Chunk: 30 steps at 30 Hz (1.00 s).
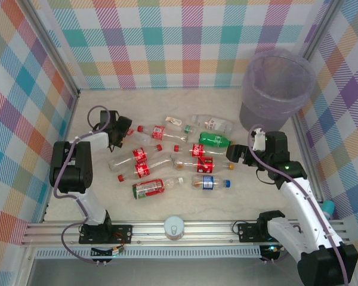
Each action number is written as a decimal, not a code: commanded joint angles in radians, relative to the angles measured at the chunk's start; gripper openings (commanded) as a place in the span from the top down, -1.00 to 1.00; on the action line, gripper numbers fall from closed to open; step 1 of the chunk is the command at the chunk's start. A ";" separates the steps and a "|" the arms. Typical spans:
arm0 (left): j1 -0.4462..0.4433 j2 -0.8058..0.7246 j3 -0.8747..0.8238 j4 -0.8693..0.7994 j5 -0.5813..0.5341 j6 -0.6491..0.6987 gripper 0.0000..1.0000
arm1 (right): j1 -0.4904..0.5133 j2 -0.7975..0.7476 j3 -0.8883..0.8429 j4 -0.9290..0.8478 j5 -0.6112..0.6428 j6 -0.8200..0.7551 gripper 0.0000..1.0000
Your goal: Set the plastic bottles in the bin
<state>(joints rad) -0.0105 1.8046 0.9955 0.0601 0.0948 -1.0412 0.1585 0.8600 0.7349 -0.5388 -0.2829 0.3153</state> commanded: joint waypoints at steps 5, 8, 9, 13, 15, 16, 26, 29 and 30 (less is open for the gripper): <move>0.007 0.051 -0.076 0.156 -0.010 -0.174 -0.48 | 0.007 -0.036 0.005 -0.084 -0.023 0.042 -0.98; 0.006 0.040 -0.086 0.164 -0.021 -0.180 -0.31 | 0.007 -0.031 0.024 -0.098 -0.024 0.045 -0.98; 0.007 0.031 -0.085 0.160 -0.026 -0.171 -0.27 | 0.007 -0.026 0.036 -0.109 -0.027 0.047 -0.98; 0.012 0.013 -0.060 0.145 -0.019 -0.144 -0.17 | 0.007 -0.027 0.065 -0.143 -0.023 0.057 -0.98; 0.019 0.001 -0.059 0.168 -0.008 -0.146 -0.12 | 0.007 -0.033 0.079 -0.166 -0.022 0.059 -0.98; 0.021 -0.011 -0.060 0.178 -0.005 -0.143 -0.10 | 0.007 -0.035 0.090 -0.183 -0.025 0.058 -0.99; 0.011 -0.234 -0.111 0.145 0.002 -0.099 0.00 | 0.008 -0.021 0.163 -0.232 -0.096 0.049 -0.90; -0.025 -0.327 -0.119 0.096 -0.004 -0.065 0.02 | 0.009 0.029 0.184 -0.171 -0.125 0.053 -0.86; -0.049 -0.356 -0.113 0.071 -0.006 -0.042 0.02 | 0.014 0.057 0.201 -0.153 -0.137 0.056 -0.84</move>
<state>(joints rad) -0.0208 1.5158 0.8871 0.1753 0.0856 -1.1378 0.1616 0.8738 0.8879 -0.7387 -0.3653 0.3592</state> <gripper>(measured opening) 0.492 0.924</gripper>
